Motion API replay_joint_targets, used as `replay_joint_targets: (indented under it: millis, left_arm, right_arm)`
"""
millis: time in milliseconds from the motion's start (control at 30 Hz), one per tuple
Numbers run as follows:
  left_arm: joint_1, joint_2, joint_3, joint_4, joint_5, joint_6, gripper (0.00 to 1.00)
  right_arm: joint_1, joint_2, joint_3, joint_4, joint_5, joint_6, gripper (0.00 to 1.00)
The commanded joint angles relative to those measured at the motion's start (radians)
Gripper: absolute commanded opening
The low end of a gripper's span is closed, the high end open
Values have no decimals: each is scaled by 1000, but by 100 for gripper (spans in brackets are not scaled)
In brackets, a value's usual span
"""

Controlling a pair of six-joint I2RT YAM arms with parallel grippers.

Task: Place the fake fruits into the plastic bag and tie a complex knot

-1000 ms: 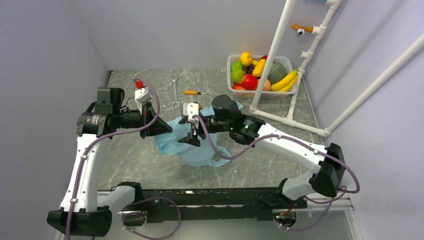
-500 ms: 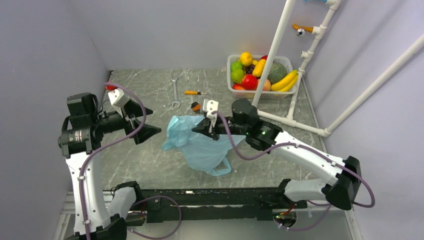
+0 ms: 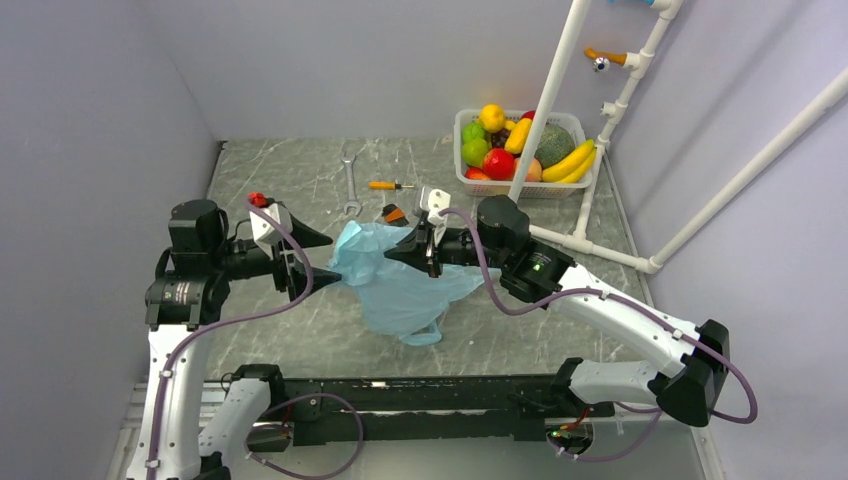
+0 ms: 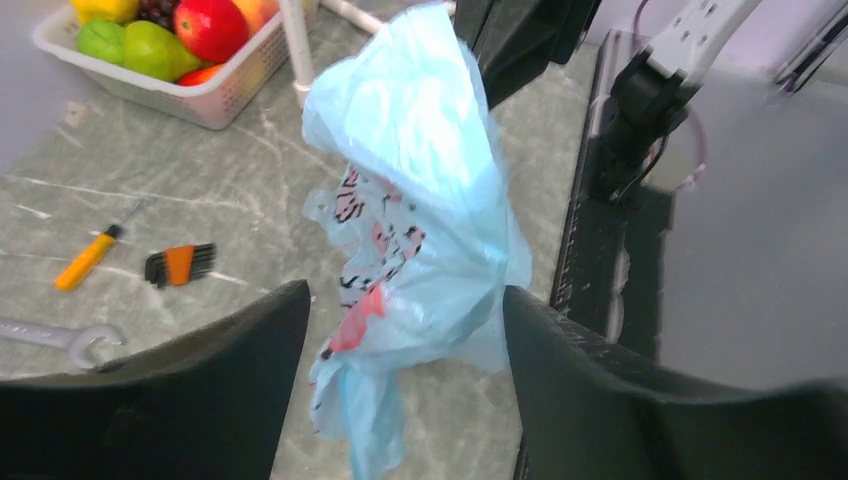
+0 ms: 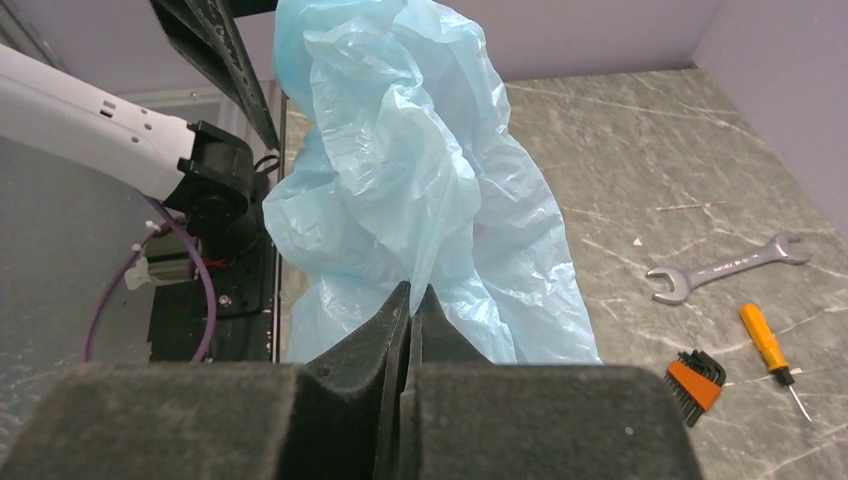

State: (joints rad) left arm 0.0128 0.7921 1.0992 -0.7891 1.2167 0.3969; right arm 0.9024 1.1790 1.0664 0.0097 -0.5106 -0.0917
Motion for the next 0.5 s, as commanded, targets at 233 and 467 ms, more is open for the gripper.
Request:
replay_joint_targets:
  millis: [233, 467]
  left_arm:
    - [-83, 19, 44, 233, 49, -241, 0]
    - [-194, 85, 135, 25, -12, -37, 0]
  right_arm:
    - [-3, -47, 0, -85, -60, -127, 76]
    - [-1, 84, 252, -180, -129, -135, 100]
